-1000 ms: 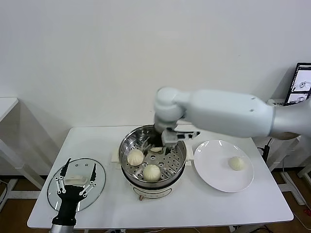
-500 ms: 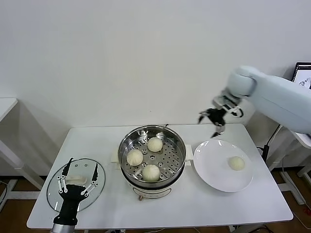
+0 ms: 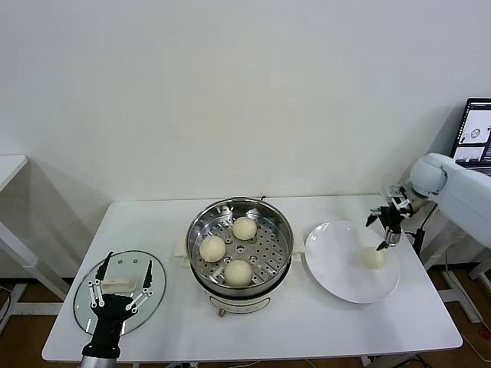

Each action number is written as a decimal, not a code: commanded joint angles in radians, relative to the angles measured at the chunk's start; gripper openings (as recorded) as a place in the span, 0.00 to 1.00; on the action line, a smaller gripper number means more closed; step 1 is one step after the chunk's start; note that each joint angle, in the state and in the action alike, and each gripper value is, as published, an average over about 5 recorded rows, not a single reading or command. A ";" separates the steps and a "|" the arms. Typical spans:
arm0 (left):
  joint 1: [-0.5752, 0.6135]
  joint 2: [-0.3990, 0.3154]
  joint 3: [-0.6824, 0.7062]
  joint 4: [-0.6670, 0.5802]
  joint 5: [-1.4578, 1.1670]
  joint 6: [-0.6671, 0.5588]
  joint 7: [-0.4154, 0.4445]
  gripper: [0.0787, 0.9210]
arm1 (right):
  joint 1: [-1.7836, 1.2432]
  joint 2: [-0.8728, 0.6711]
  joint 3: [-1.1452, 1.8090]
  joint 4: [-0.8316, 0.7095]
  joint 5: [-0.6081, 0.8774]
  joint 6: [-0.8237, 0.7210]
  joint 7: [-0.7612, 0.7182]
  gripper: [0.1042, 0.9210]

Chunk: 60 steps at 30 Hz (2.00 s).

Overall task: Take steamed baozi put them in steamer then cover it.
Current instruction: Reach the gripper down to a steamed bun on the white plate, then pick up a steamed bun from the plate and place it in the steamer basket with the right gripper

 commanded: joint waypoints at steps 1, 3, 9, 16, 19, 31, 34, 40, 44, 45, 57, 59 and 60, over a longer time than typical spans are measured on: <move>0.002 0.000 -0.005 -0.002 -0.001 0.000 0.001 0.88 | -0.123 0.007 0.036 -0.083 -0.016 -0.045 0.047 0.88; 0.002 0.000 -0.011 -0.004 -0.003 0.000 0.001 0.88 | -0.127 0.016 0.035 -0.089 -0.021 -0.045 0.046 0.88; 0.002 0.000 -0.015 0.002 -0.005 -0.002 0.000 0.88 | -0.141 0.038 0.047 -0.109 -0.029 -0.043 0.065 0.88; -0.002 -0.001 -0.017 0.000 -0.005 0.002 -0.005 0.88 | -0.157 0.063 0.062 -0.129 -0.034 -0.040 0.086 0.88; -0.005 -0.001 -0.023 0.000 -0.009 0.004 -0.010 0.88 | -0.158 0.066 0.063 -0.130 -0.037 -0.040 0.087 0.87; -0.012 0.000 -0.021 -0.002 -0.012 0.007 -0.010 0.88 | -0.007 0.003 -0.009 0.042 -0.022 -0.049 0.037 0.72; -0.014 0.003 -0.016 -0.003 -0.012 0.007 -0.010 0.88 | 0.116 -0.006 -0.091 0.116 0.039 -0.058 -0.016 0.71; -0.019 0.010 -0.001 -0.007 -0.011 0.007 -0.009 0.88 | 0.439 0.056 -0.309 0.267 0.267 -0.104 -0.102 0.70; -0.020 0.013 0.003 -0.006 -0.010 0.005 -0.009 0.88 | 0.580 0.150 -0.404 0.361 0.454 -0.168 -0.103 0.70; -0.020 0.013 0.004 -0.006 -0.010 0.005 -0.009 0.88 | 0.602 0.176 -0.417 0.375 0.486 -0.178 -0.098 0.70; -0.026 0.013 0.008 0.004 -0.010 0.004 -0.010 0.88 | 0.675 0.447 -0.514 0.434 0.582 -0.240 -0.008 0.71; -0.030 0.014 0.010 0.006 -0.010 0.004 -0.011 0.88 | 0.658 0.474 -0.533 0.439 0.569 -0.246 0.011 0.71; -0.032 0.014 0.012 0.006 -0.011 0.004 -0.012 0.88 | 0.647 0.485 -0.542 0.442 0.563 -0.249 0.021 0.70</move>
